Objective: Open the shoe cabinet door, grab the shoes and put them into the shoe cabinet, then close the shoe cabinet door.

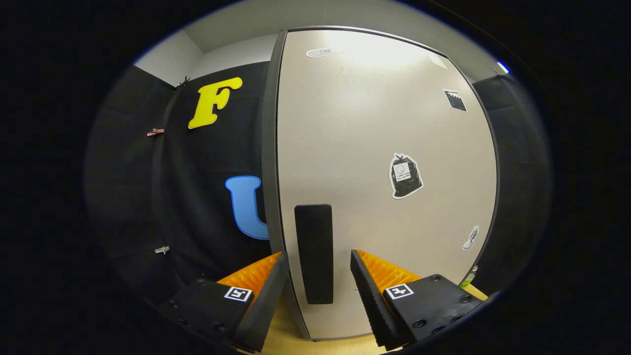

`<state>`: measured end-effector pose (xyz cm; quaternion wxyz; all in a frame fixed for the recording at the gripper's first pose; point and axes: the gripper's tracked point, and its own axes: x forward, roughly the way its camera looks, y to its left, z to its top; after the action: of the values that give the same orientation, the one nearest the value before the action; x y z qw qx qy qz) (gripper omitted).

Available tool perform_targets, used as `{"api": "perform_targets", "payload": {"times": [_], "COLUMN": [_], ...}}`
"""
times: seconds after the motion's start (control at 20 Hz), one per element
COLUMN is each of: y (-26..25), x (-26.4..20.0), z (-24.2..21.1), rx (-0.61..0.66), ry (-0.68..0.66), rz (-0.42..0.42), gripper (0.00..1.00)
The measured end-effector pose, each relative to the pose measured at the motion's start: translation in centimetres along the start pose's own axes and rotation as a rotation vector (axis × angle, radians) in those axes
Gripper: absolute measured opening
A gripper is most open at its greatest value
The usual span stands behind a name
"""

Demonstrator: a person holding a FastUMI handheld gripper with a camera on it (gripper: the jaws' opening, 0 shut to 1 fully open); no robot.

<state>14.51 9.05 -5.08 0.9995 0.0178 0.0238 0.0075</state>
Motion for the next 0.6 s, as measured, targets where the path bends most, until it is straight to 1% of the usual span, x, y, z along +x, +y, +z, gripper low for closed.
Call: {"api": "perform_targets", "payload": {"times": [0.1, 0.15, 0.25, 0.4, 0.45, 0.5, 0.6], "y": [-0.1, -0.1, -0.2, -0.2, -0.2, 0.0, -0.2], "x": [0.4, 0.6, 0.7, 1.1, 1.9, 1.0, 1.1], "z": [-0.1, -0.2, -0.3, -0.7, -0.7, -0.6, -0.7], "rx": [-0.004, -0.004, -0.005, -0.010, -0.011, -0.017, -0.022], "ry": [0.002, 0.001, 0.001, 0.016, 0.010, 0.010, 0.010], "rz": [-0.010, -0.015, -0.021, -0.023, -0.022, -0.025, -0.031], "gripper": [0.83, 0.77, 0.62, 0.62, 0.51, 0.39, 0.39]}}
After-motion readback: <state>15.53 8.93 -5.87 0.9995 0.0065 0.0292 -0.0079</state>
